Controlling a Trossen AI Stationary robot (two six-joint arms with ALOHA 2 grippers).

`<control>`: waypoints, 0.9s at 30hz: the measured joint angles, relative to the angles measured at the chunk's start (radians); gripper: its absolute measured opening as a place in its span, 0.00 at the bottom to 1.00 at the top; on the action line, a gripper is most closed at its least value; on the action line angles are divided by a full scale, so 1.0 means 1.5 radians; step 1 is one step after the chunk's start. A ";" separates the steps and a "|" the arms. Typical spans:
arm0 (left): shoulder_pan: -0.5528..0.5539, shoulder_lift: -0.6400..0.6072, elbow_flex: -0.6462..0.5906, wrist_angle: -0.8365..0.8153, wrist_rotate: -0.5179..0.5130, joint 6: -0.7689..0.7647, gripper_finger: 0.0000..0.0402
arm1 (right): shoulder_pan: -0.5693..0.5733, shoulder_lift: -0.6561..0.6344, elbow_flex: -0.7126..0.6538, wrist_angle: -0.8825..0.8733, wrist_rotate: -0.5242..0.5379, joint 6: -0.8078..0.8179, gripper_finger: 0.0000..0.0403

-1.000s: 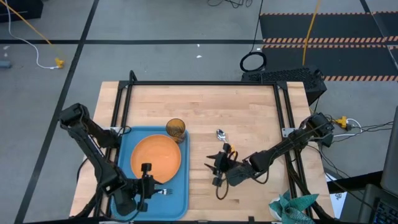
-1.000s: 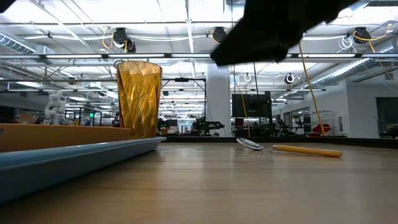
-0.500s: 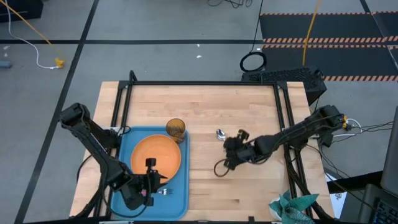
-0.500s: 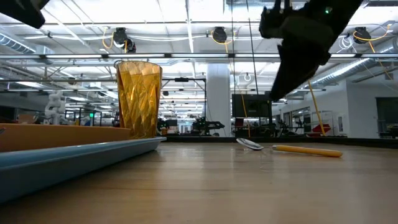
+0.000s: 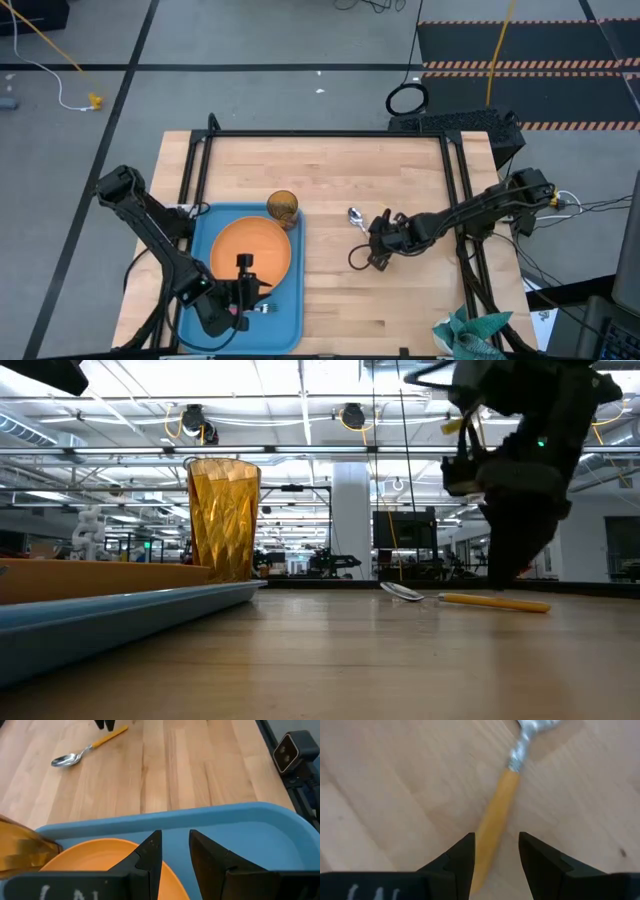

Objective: Pick and place plate/cup/fork/spoon on tray
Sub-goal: Put the yellow spoon on the blue tray

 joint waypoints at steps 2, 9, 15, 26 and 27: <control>0.000 0.000 0.000 0.009 0.000 0.009 0.25 | 0.000 0.000 -0.012 0.010 -0.002 0.019 0.34; 0.000 0.000 0.000 0.014 -0.001 0.012 0.25 | 0.017 0.000 -0.050 0.183 -0.052 0.044 0.30; 0.000 0.001 0.000 0.022 0.000 0.018 0.25 | 0.035 0.000 -0.060 0.314 -0.057 0.042 0.28; 0.017 0.001 -0.001 0.061 0.000 0.088 0.25 | -0.017 -0.011 -0.052 0.385 -0.140 -0.300 0.28; 0.022 0.001 -0.001 0.070 0.000 0.102 0.25 | -0.027 -0.012 -0.052 0.383 -0.155 -0.357 0.28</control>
